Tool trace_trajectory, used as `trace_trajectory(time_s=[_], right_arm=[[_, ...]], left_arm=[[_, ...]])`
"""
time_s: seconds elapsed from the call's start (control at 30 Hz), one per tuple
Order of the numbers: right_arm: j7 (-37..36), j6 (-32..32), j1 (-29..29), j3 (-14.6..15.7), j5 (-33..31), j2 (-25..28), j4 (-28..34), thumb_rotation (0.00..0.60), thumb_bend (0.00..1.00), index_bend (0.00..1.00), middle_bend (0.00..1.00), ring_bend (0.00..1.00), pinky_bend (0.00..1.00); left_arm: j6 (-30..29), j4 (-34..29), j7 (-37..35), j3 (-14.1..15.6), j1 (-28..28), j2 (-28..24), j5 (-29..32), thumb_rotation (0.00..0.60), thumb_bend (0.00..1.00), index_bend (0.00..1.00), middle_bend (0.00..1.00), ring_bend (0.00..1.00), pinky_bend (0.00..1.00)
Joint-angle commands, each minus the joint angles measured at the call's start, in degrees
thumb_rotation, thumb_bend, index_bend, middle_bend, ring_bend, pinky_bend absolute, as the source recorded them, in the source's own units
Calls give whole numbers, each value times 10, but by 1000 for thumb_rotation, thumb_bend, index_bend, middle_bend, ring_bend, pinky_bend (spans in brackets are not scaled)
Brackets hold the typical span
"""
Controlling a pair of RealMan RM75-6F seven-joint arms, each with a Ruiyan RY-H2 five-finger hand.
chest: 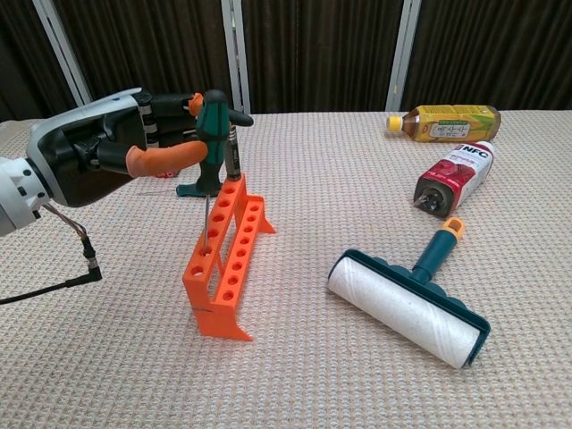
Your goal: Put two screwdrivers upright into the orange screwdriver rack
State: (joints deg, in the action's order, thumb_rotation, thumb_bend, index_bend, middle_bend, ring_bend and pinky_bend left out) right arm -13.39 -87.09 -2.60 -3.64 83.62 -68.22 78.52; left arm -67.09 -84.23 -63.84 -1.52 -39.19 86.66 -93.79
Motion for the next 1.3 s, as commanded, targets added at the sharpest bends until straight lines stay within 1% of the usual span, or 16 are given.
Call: trace_trajectory(time_s=[0.03, 0.27, 0.47, 0.8, 1.0, 1.3], right_arm=[[0, 1, 0, 0, 0, 0, -1, 600, 0, 0, 0, 0, 0], [-1, 4, 2, -1, -1, -1, -2, 600, 0, 0, 0, 0, 0], [0, 4, 3, -2, -1, -1, -1, 600, 0, 0, 0, 0, 0], [-1, 6, 4, -2, -2, -1, -2, 600, 0, 0, 0, 0, 0], [-3, 10, 6, -3, -3, -2, -4, 600, 0, 0, 0, 0, 0], [-4, 11, 7, -4, -4, -3, -5, 600, 0, 0, 0, 0, 0]], left_arm=[[-1, 6, 15, 5, 2, 4, -3, 600, 547, 624, 176, 0, 0], [-12, 17, 57, 14, 9, 13, -10, 600, 546, 624, 175, 0, 0], [-30, 19, 74, 17, 14, 17, -21, 600, 547, 618, 172, 0, 0], [-42, 31, 101, 26, 24, 25, -23, 600, 547, 611, 170, 0, 0], [-52, 40, 100, 29, 35, 34, -17, 600, 506, 608, 168, 0, 0], [-57, 57, 91, 33, 47, 47, -7, 600, 500, 607, 168, 0, 0]])
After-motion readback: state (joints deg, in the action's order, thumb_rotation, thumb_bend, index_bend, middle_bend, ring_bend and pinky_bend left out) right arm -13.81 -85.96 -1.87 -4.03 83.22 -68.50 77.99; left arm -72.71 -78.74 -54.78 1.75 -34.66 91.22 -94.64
